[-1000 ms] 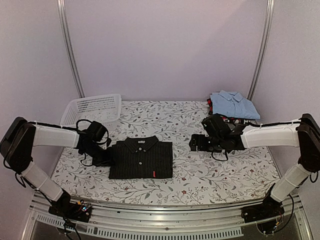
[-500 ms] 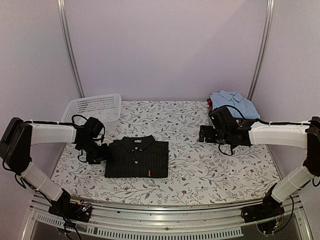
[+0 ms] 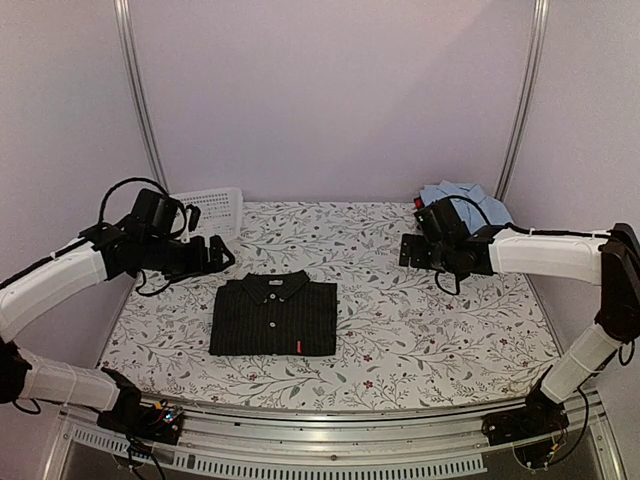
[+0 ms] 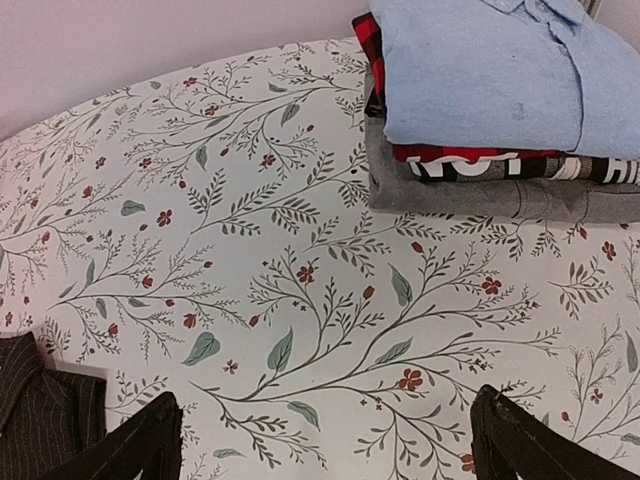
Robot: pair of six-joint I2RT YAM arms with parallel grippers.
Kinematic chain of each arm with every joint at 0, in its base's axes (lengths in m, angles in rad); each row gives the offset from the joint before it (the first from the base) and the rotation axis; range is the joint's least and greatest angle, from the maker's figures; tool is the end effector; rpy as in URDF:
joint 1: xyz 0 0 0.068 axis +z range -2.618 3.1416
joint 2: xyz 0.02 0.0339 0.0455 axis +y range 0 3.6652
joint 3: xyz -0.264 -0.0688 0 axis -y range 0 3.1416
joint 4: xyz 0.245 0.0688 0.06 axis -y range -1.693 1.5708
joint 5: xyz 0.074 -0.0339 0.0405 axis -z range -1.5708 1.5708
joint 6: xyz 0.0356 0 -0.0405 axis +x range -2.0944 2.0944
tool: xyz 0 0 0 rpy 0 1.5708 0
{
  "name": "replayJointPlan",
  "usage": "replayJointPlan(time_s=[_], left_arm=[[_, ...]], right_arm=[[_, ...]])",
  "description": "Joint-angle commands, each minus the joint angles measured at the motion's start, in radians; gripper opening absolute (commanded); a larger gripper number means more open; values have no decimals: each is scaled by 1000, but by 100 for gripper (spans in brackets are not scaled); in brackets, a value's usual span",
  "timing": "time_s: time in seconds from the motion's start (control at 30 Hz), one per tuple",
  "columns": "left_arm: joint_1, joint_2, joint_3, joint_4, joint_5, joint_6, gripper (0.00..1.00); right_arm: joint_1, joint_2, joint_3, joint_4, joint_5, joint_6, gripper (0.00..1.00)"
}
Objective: Fold and stack the long sleeve shirts
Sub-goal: Move the square-folded shirt to the center of the board.
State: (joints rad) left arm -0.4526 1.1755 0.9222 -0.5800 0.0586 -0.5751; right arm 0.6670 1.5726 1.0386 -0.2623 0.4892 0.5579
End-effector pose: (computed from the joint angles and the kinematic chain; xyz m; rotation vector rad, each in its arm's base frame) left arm 0.2187 -0.1087 0.2728 -0.1235 2.4716 -0.5332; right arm 0.2741 0.1945 0.2291 0.1057 2.2520 0.0678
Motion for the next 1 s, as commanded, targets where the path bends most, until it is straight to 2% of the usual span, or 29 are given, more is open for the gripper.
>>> replayJointPlan(time_s=[0.0, 0.4, 0.5, 0.63, 0.97], left_arm=[[-20, -86, -3, 105, 36, 44, 100], [-22, -132, -106, 331, 51, 143, 100], [-22, -143, -129, 373, 60, 155, 100], [-21, -145, -162, 406, 62, 153, 100], [-20, -157, -179, 389, 43, 173, 100]], right_arm=[[-33, 51, 58, 5, 30, -15, 98], [-130, 221, 211, -1, -19, -84, 95], [-162, 284, 264, -20, -56, -89, 90], [-210, 368, 340, -56, -148, -72, 78], [-236, 590, 577, -171, -133, -73, 69]])
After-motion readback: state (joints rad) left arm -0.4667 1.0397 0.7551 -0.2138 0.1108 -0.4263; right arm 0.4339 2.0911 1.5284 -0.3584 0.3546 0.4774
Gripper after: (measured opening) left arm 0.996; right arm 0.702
